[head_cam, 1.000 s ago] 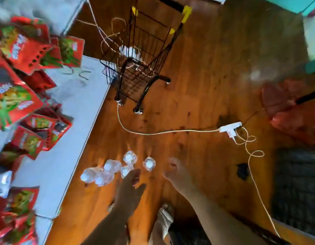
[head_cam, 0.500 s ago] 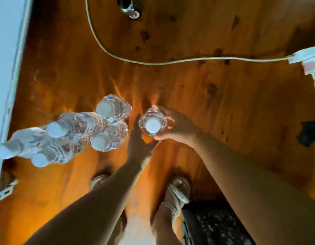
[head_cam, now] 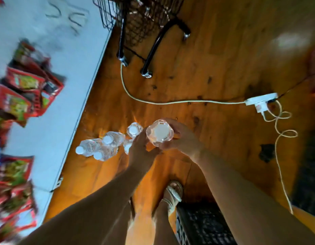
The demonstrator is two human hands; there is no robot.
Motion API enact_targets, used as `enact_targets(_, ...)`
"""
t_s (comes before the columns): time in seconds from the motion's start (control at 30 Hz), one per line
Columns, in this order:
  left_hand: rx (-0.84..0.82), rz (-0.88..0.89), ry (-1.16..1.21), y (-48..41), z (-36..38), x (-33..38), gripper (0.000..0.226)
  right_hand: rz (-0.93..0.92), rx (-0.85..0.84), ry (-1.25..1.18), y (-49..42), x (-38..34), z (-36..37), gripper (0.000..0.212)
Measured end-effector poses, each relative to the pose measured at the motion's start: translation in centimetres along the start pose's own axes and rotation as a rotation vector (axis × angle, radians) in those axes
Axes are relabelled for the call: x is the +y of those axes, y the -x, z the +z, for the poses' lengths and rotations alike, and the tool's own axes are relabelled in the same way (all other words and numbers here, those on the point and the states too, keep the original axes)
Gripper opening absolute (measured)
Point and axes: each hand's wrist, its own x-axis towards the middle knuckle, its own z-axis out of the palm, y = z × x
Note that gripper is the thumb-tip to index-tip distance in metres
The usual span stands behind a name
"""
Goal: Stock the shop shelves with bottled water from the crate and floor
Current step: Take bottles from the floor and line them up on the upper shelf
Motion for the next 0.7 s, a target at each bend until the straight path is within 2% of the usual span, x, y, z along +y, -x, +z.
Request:
enact_targets(0.2, -0.026, 0.088, 0.050, 7.1, -7.7, 13.1, 0.055, -0.136, 0.073, 0.078, 10.1, -14.2, 1.3, 0.064)
enact_targets(0.3, 0.030, 0.188, 0.005, 11.5, -12.3, 18.9, 0.057, -0.226, 0.066, 0.115, 15.3, -21.1, 2.9, 0.053)
enact_targets(0.43, 0.019, 0.264, 0.121, 17.8, -18.9, 25.4, 0.055, -0.350, 0.026, 0.127, 21.7, -28.4, 6.2, 0.042)
enact_targets(0.53, 0.062, 0.361, 0.218, 22.7, -24.3, 28.4, 0.058, -0.423, -0.067, 0.144, 25.7, -33.2, 9.4, 0.035)
enact_targets(0.63, 0.130, 0.405, 0.271, 27.8, -29.5, 29.7, 0.069, -0.491, -0.226, 0.201, 29.7, -37.7, 13.4, 0.034)
enact_targets(0.7, 0.202, 0.437, 0.284, 31.6, -32.6, 30.0, 0.074, -0.522, -0.348, 0.250, 32.0, -39.9, 16.2, 0.024)
